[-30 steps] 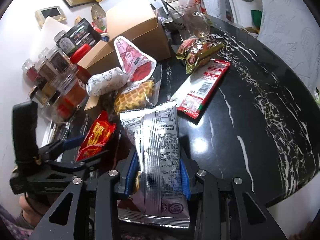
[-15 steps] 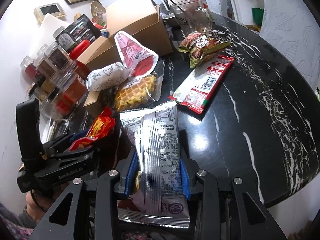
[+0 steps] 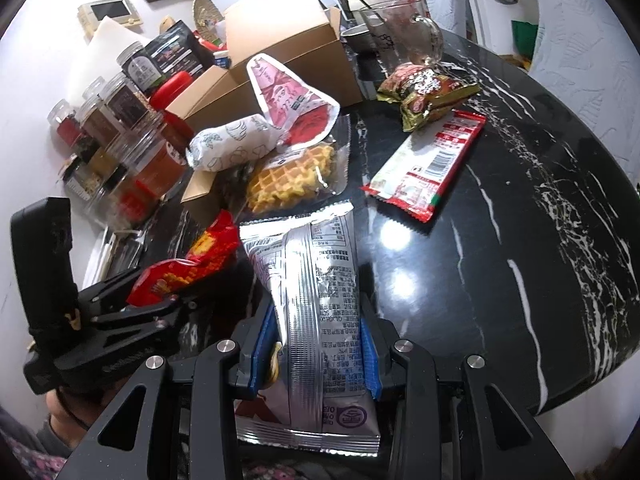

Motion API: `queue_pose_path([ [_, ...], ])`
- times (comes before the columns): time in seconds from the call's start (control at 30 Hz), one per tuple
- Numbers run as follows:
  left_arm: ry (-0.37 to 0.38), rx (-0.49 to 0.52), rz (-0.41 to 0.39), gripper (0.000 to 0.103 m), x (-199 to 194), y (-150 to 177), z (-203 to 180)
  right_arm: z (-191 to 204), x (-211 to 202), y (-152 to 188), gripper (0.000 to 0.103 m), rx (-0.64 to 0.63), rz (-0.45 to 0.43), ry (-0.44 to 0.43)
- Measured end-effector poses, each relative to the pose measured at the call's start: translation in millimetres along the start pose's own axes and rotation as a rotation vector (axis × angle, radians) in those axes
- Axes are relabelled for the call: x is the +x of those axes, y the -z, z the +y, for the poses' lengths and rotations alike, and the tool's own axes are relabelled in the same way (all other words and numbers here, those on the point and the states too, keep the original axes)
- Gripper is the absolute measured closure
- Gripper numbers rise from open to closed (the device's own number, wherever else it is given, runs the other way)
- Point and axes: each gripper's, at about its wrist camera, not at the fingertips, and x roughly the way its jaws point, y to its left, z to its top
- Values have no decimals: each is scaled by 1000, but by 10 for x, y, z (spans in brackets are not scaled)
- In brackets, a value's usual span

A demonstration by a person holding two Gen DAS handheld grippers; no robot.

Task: Organize snacks
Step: 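Grasp the red-and-yellow bag with the left gripper while the right holds the silver bag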

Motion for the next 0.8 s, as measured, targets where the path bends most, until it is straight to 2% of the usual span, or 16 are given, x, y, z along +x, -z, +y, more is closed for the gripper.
queue_pose_path([
  [0.13, 5, -26, -10, 51, 29, -24, 1, 57, -15, 45, 66, -13, 0, -4],
  [0.4, 21, -39, -57, 52, -176, -14, 24, 93, -97, 80, 66, -14, -26, -3],
  [0.63, -23, -30, -48, 52, -62, 24, 42, 123, -88, 112, 66, -20, -20, -8],
  [0.8, -20, -47, -58, 53, -4, 32, 72, 143, -77, 134, 66, -26, -14, -13],
])
